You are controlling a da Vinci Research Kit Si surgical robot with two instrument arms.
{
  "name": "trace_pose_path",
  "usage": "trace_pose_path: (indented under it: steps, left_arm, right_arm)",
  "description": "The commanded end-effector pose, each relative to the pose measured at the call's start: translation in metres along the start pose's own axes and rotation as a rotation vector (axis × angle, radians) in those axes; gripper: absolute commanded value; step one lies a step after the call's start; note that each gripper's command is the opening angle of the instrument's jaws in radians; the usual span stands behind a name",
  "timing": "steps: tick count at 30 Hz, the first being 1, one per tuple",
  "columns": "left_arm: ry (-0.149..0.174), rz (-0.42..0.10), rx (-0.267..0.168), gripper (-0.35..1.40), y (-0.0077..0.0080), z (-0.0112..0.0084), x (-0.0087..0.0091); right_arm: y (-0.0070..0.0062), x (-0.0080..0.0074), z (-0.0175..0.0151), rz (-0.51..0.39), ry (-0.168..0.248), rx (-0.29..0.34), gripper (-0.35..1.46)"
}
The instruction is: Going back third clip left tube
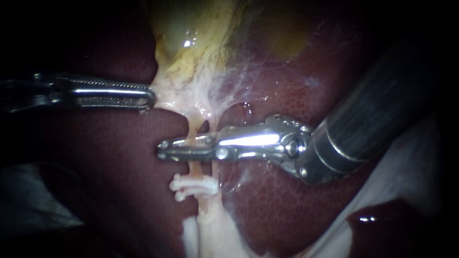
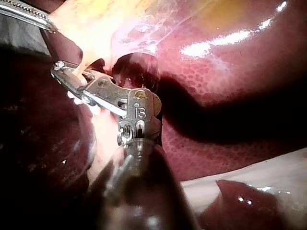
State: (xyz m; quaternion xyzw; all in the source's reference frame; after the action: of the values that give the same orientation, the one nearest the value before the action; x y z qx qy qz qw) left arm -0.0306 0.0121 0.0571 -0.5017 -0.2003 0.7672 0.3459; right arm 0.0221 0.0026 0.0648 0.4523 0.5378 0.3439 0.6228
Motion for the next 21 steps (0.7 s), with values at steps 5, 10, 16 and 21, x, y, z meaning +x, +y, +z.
trace_pose_path:
  steps: [5,10,16,21]
  left_arm:
    - [0.0,0.0,0.0,-0.35,0.0,0.0,0.0]
    - [0.0,0.0,0.001,-0.35,0.0,0.0,0.0]
    - [0.0,0.0,0.001,-0.35,0.0001,0.0,-0.0001]
    - [0.0,0.001,0.0,-0.35,0.0,0.0,-0.0001]
  right_arm:
    - [0.0008,-0.0003,0.0016,-0.094,0.003,-0.009,0.42]
    - [0.0023,-0.0012,0.002,-0.153,-0.02,-0.06,0.44]
    - [0.0038,-0.001,0.0008,-0.214,-0.012,-0.136,0.48]
    - [0.0029,-0.0007,-0.0005,-0.256,-0.016,-0.141,0.48]
